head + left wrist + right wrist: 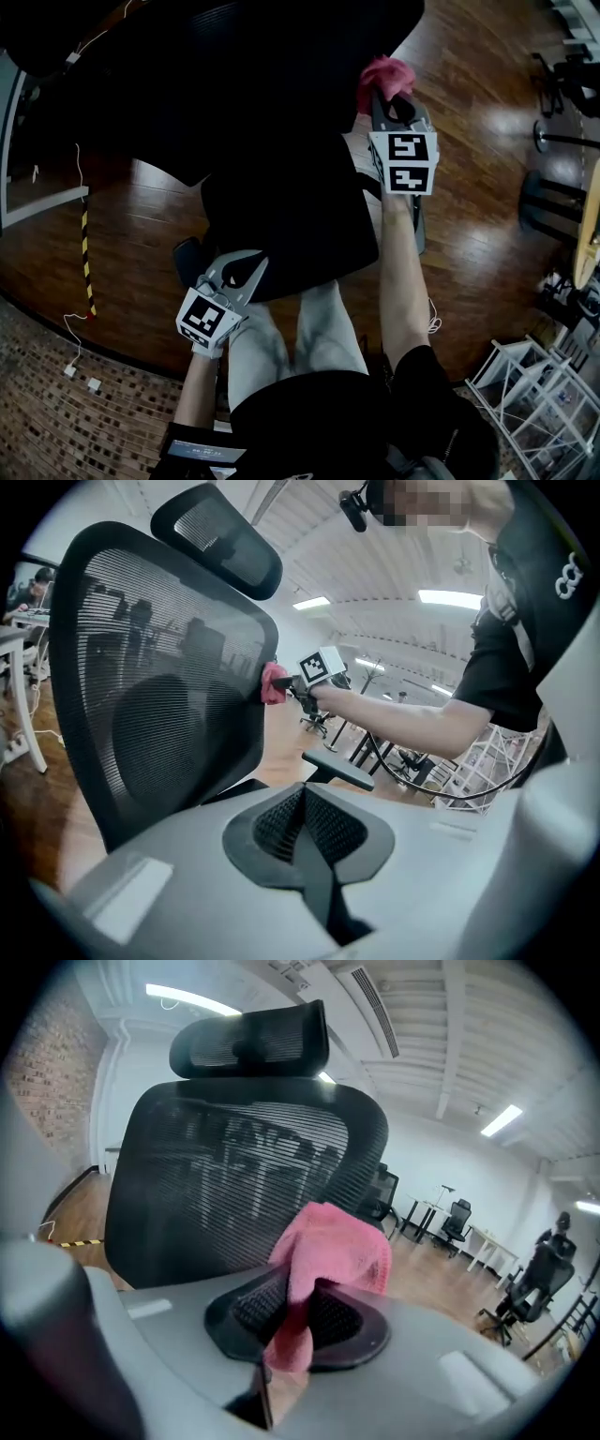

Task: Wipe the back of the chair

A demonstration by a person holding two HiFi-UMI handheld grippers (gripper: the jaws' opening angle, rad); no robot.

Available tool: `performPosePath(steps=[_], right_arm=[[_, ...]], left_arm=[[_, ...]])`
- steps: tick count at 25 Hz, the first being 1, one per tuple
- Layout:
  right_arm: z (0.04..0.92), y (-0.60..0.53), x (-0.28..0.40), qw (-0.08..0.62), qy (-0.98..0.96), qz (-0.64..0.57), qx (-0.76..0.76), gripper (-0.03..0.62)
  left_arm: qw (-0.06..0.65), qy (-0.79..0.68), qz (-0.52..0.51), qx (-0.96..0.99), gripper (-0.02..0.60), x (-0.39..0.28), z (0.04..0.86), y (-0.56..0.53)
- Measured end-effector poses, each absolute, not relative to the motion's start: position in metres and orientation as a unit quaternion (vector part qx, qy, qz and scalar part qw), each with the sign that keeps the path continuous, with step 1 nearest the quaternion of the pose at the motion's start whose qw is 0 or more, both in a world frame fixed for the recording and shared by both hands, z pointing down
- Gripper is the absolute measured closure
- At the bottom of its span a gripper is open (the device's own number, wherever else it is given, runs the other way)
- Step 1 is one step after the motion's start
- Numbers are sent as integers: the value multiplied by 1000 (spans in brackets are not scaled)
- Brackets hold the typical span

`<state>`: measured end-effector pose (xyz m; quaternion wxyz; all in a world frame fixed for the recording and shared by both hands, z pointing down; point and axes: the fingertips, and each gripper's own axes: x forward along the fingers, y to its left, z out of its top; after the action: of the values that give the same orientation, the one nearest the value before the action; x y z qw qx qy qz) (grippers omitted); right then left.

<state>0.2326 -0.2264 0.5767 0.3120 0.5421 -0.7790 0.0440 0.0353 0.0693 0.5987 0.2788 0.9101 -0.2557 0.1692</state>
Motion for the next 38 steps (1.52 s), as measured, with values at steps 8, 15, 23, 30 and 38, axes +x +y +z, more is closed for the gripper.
performPosePath(steps=[8,15,23,30,38], right_arm=[[556,-215,102,296,-835,-5,464,548],[538,-180,-44,269,-887,-41,374,548],[532,-115,-197,251,-944,-76,202,548],[526,-125,-188,250,-943,-79,206,548],[533,-199,-8,253,-907,-14,338,548]], left_arm=[[287,-277,161,903,591,-1,602,82],[295,-308,151,892,591,-48,607,94],[301,-338,152,879,591,-93,602,98],[295,-332,156,882,591,-94,598,94],[275,-296,150,902,591,-31,587,79]])
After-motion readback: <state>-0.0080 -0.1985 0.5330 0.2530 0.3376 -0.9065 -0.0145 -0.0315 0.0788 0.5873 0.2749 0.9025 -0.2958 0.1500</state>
